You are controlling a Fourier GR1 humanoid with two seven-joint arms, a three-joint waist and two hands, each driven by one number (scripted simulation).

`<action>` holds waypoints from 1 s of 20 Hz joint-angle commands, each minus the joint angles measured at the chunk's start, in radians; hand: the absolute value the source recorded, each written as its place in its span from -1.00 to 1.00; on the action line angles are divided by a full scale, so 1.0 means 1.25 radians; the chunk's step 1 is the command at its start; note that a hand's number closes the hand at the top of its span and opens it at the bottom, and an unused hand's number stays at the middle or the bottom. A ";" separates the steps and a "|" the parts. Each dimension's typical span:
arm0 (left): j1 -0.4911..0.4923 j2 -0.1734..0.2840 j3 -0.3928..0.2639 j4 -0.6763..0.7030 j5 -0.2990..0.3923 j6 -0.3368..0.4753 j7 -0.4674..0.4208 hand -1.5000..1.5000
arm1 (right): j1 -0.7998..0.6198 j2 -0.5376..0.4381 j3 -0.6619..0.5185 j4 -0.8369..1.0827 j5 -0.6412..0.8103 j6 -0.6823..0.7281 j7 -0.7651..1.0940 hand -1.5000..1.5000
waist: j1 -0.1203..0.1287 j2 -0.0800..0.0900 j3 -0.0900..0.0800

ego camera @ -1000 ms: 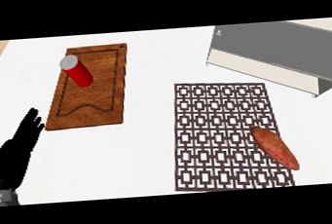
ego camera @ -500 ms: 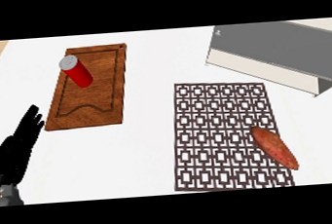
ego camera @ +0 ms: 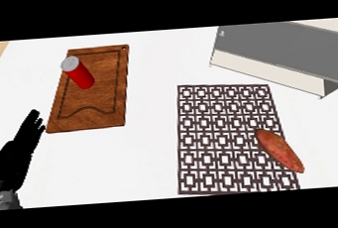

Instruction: Pick the cupcake from the placemat and place it in the tiered shelf

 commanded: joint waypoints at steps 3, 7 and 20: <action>-0.028 0.014 0.016 0.032 0.006 -0.007 0.005 0.00 | -0.001 0.029 -0.070 -0.068 -0.113 0.010 0.047 -1.00 | -0.013 -0.003 0.000; 0.036 0.005 0.014 -0.044 0.014 -0.007 0.030 0.00 | 0.030 0.004 -0.124 -0.174 -0.191 0.042 0.071 -1.00 | -0.016 -0.007 0.000; 0.062 -0.002 0.026 -0.029 0.009 -0.005 0.000 0.00 | 0.119 -0.294 -0.368 -0.399 -0.414 0.315 0.269 -1.00 | -0.035 -0.011 0.000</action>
